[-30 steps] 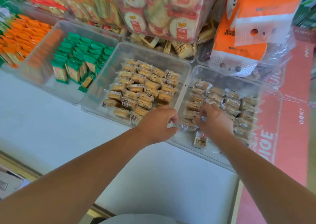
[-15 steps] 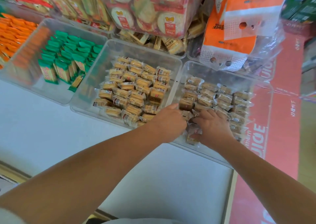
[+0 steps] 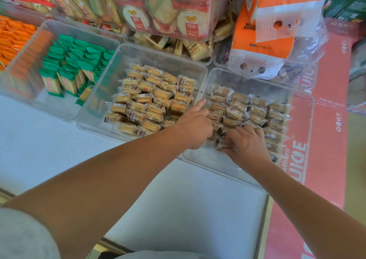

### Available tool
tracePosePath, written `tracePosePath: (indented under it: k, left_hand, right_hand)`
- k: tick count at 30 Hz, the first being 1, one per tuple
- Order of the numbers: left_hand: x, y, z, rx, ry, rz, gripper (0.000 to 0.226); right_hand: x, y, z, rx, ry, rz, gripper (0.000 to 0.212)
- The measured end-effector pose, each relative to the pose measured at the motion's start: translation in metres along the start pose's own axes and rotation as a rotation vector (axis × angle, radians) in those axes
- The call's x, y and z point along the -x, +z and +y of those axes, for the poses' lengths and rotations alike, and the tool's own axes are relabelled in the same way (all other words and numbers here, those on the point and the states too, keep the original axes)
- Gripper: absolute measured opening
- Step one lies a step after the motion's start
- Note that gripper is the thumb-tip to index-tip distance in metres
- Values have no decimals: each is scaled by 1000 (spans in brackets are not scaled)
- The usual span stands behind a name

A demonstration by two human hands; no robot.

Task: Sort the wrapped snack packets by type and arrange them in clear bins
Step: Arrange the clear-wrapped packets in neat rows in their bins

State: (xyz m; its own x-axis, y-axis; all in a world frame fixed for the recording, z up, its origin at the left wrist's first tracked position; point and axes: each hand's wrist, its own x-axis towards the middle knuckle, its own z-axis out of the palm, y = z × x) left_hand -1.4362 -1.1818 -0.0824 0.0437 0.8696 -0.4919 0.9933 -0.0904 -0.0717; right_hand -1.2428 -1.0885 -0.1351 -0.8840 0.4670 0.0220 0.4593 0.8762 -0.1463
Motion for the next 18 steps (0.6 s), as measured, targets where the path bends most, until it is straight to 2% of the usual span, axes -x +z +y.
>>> tracePosePath:
  k: [8,11,14,18]
  left_hand:
    - [7,5,0,16,-23,24,18]
    - [6,10,3,40,-39,41,14]
    - [6,12,3,77,-36,75,14]
    - [6,9,11,126,-21,208,15]
  right_hand:
    - [-7,-4,-8,122,112,-103,48]
    - [-4,-10,4,-41,64,-83,43]
    - [-2,-40,24,-311,92,-74,23]
    - [11,-69,50,-292,228,-123,13]
